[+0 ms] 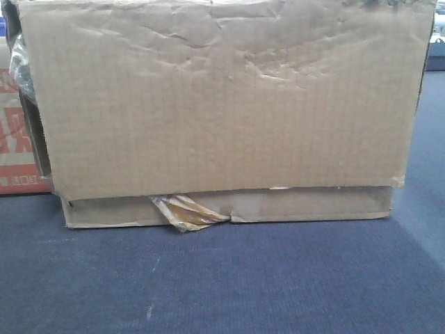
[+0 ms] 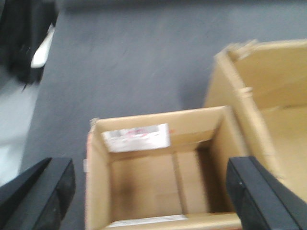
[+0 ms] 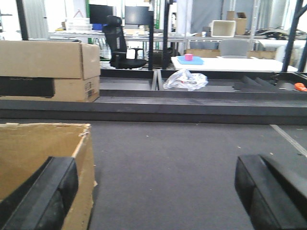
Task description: Stack two boxes on right shelf middle
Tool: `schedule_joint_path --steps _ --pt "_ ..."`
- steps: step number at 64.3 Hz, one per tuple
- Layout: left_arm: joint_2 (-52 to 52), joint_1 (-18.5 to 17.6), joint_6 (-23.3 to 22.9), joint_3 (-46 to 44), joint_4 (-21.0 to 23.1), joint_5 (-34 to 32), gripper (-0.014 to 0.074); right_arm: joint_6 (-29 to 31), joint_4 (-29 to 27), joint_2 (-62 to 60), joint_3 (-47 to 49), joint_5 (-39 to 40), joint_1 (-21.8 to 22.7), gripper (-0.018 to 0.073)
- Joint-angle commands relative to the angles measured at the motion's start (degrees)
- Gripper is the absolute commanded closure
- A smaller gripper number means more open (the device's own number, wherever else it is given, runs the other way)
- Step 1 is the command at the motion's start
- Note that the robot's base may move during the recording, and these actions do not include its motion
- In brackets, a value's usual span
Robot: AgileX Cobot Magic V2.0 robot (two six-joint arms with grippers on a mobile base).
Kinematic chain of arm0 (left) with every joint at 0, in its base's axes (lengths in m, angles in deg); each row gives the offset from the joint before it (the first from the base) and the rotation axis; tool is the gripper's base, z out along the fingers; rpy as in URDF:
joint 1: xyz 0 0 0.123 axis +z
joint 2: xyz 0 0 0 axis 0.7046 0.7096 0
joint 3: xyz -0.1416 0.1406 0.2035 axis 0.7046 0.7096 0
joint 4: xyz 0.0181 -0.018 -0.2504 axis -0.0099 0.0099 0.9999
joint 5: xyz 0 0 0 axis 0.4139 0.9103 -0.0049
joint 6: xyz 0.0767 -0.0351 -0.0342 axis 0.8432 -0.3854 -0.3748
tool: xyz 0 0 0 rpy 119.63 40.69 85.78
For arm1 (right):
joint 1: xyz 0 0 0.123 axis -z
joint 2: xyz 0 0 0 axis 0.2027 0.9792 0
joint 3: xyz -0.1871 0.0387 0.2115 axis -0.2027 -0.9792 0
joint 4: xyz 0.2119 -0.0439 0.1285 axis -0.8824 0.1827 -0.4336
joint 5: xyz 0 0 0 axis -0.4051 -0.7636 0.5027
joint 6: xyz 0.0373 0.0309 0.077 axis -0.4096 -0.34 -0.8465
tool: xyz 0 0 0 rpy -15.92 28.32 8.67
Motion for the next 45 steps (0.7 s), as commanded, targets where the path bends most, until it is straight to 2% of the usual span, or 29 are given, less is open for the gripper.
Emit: schedule_joint_path --steps 1,11,17,22,32,42,45 --pt "4.7 2.7 2.3 -4.5 0.2 3.8 0.0070 0.2 0.4 0.1 0.5 1.2 -0.6 -0.0010" --pt "12.9 10.7 8.8 -8.1 7.1 7.1 0.0071 0.2 0.4 0.1 0.5 1.0 -0.8 -0.0010" --pt "16.9 14.4 12.0 -8.1 8.2 7.8 0.0071 0.2 0.4 0.1 0.5 1.0 -0.8 -0.0010" --pt "20.5 16.4 12.6 -8.1 8.2 7.9 0.0071 0.2 0.4 0.1 0.5 1.0 -0.8 -0.0010" --pt "26.1 17.1 13.9 -8.1 8.3 8.2 0.0071 0.2 0.4 0.1 0.5 1.0 -0.8 -0.0010" --pt "29.7 16.9 16.7 -7.8 13.0 7.3 0.0071 0.2 0.4 0.1 0.5 1.0 -0.8 -0.0010" --pt "30.6 16.9 16.6 -7.8 13.3 7.3 0.0071 0.2 0.4 0.1 0.5 1.0 -0.8 -0.0010"
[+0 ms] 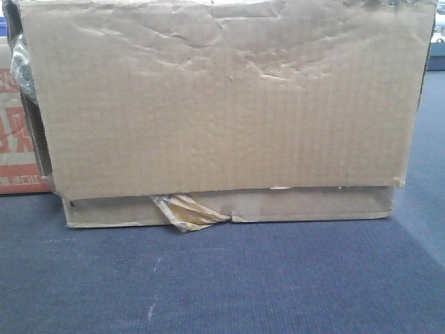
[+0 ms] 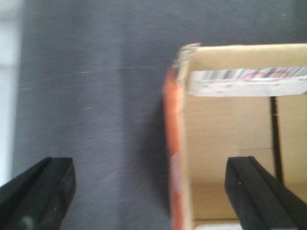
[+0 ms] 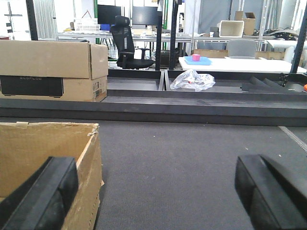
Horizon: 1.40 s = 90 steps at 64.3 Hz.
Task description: Stack two boxes on right shelf middle
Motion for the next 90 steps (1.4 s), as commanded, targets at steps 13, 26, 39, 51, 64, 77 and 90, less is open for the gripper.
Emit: schedule_joint_path --steps 13,26,39,51,64,77,90 --pt "4.9 -0.2 1.2 -0.3 1.9 -0.8 0.0071 0.2 0.4 0.1 0.5 1.0 0.0 -0.0010" --pt "5.7 -0.2 1.2 -0.1 1.9 -0.8 0.0177 0.2 0.4 0.1 0.5 0.9 0.0 -0.0010" --pt "5.7 -0.2 1.2 -0.1 1.9 0.4 0.0640 0.2 0.4 0.1 0.5 0.7 0.0 -0.0010" --pt "5.2 -0.2 0.9 -0.3 1.9 1.8 0.0708 0.2 0.4 0.1 0.5 -0.3 0.0 -0.0010" --pt "0.4 0.1 -2.5 -0.5 1.4 1.7 0.0708 0.2 0.4 0.1 0.5 -0.7 0.0 -0.0010" --pt "-6.2 0.4 -8.5 -3.6 -2.1 -0.3 0.0708 0.2 0.4 0.1 0.5 -0.7 0.0 -0.0010" --pt "-13.0 0.3 -12.6 -10.4 -1.0 -4.2 0.0708 0.2 0.4 0.1 0.5 -0.7 0.0 -0.0010"
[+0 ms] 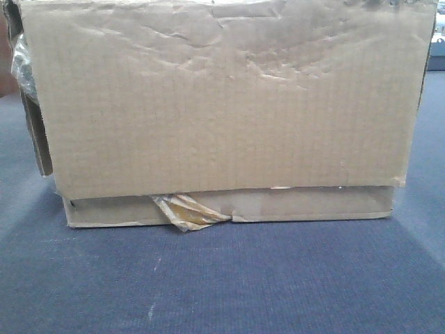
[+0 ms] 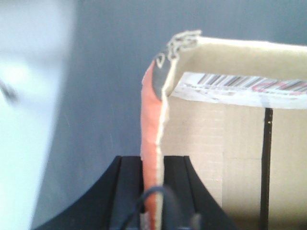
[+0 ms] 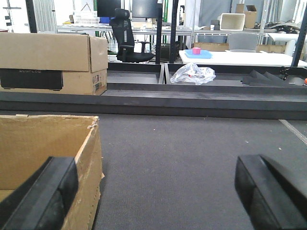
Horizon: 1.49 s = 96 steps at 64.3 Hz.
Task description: Stack two boxes on right shelf middle
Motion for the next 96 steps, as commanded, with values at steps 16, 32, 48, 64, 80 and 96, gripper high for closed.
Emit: schedule_joint_path --steps 16,32,48,64,80,96 --pt "-5.5 -9.6 -2.6 -16.1 5.7 -2.2 0.0708 0.2 0.4 0.1 0.5 -0.7 0.0 -0.0010" --pt "-2.8 -27.8 -4.3 -18.4 5.6 -5.0 0.0708 0.2 0.4 0.1 0.5 -1.0 0.0 -0.0010" --pt "6.4 -35.7 -10.7 -18.4 2.6 -4.7 0.0708 0.2 0.4 0.1 0.5 -1.2 -0.4 -0.0010" --pt "15.8 -36.4 -11.9 -18.4 2.5 -0.3 0.0708 0.2 0.4 0.1 0.5 -1.3 -1.2 -0.0010" --pt "18.8 -36.4 -11.9 -18.4 2.5 2.4 0.0692 0.2 0.4 0.1 0.5 -1.3 -1.2 -0.0010" --pt "18.6 -36.5 -11.9 -18.4 2.6 2.4 0.0209 0.2 0.4 0.1 0.5 -1.4 -1.2 -0.0010"
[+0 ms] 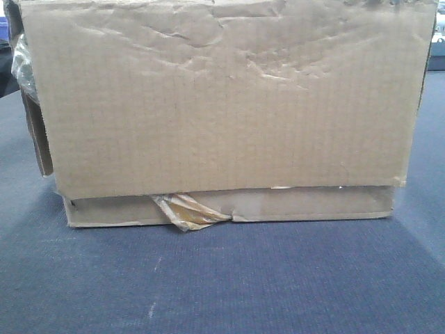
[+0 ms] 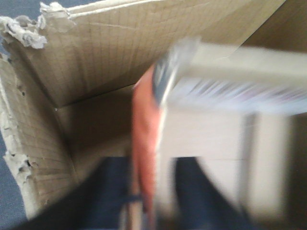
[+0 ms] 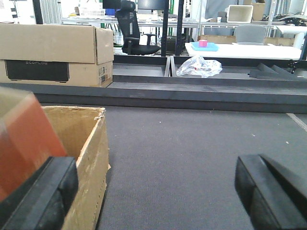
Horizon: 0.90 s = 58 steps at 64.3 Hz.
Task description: Stack two boxes on right shelf middle
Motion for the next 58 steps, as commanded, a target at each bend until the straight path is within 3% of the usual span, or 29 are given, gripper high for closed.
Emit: schedule_joint_path --steps 1,6,18,33,48,58 --pt "-1.0 -0.4 -0.6 -0.5 0.8 -0.5 0.0167 0.2 0.4 0.1 0.5 0.3 -0.1 -0.0010" --pt "-2.0 -0.8 -0.6 -0.5 0.8 -0.6 -0.0030 0.2 0.4 0.1 0.5 0.1 -0.1 -0.0010" --pt "-6.8 -0.9 -0.6 -0.5 0.1 -0.5 0.0113 0.2 0.4 0.1 3.3 -4.0 -0.1 -0.0010" --pt "-13.8 1.7 -0.6 -0.5 -5.2 1.4 0.0116 0.2 0.2 5.7 15.2 -12.0 -1.1 -0.0010" --pt "-17.9 8.3 -0.2 3.6 -5.3 1.4 0.0116 0.2 0.2 17.9 31.1 -24.1 -6.0 -0.0010" --pt "-20.0 9.0 -0.2 10.0 -5.0 1.4 0.0116 0.6 0.2 26.8 39.9 -33.1 -7.3 -0.0010"
